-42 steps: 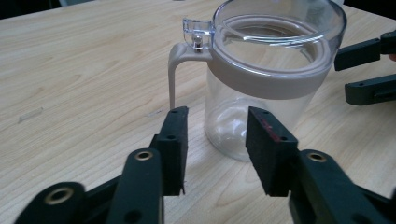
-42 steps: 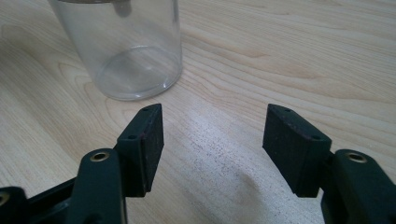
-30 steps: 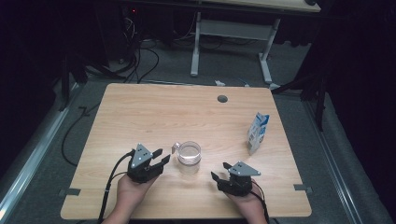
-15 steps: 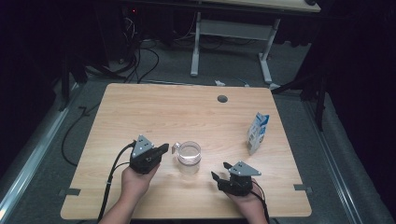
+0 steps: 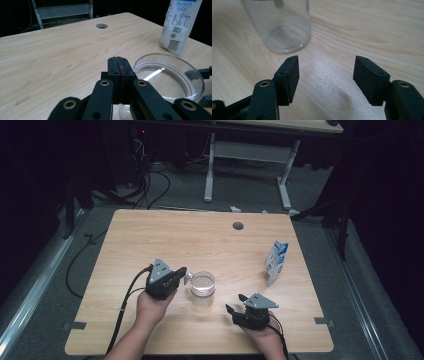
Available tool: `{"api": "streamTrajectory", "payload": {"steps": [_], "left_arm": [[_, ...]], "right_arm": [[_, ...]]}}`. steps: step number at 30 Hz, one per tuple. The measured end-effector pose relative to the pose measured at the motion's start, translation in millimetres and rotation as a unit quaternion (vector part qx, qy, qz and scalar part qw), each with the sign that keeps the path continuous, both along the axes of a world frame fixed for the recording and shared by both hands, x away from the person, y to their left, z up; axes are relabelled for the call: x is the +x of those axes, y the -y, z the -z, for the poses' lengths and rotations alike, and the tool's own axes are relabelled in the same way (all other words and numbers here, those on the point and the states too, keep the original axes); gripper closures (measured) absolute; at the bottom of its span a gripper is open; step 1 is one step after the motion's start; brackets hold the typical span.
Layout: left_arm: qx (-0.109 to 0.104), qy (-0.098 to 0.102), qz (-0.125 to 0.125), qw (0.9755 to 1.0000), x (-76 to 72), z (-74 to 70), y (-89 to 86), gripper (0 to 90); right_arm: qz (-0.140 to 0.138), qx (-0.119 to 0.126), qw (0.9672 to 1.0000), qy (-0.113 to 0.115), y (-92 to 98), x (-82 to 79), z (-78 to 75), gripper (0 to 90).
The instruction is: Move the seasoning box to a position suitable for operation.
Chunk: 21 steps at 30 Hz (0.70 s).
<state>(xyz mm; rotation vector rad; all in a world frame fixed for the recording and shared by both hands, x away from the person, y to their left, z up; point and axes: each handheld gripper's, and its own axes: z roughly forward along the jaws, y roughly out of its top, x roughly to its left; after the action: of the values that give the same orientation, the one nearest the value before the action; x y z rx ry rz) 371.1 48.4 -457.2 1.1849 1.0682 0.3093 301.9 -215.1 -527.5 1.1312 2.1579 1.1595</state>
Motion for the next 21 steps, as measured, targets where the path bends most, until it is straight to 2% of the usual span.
{"api": "streamTrajectory", "payload": {"steps": [6, 11, 16, 21], "left_arm": [[0.013, -0.008, 0.0, 0.9999, 4.6, 1.3, 6.9, 88.5], [0.02, -0.004, 0.008, 0.9998, 4.1, 1.3, 10.9, 88.3], [0.038, 0.004, 0.005, 0.9993, 5.4, 4.3, 12.5, 89.7], [0.038, 0.004, 0.003, 0.9993, 4.8, 5.1, 13.6, 89.8]], "right_arm": [[-0.001, 0.002, 1.0, 0.001, 0.6, -0.2, -0.7, 38.1], [-0.002, 0.0, 1.0, 0.0, -0.4, -0.3, -0.2, 38.4], [-0.003, -0.001, 1.0, 0.0, -1.2, -0.6, -0.2, 38.6], [-0.003, 0.001, 1.0, 0.0, -1.1, -0.8, -0.4, 38.6]]}}
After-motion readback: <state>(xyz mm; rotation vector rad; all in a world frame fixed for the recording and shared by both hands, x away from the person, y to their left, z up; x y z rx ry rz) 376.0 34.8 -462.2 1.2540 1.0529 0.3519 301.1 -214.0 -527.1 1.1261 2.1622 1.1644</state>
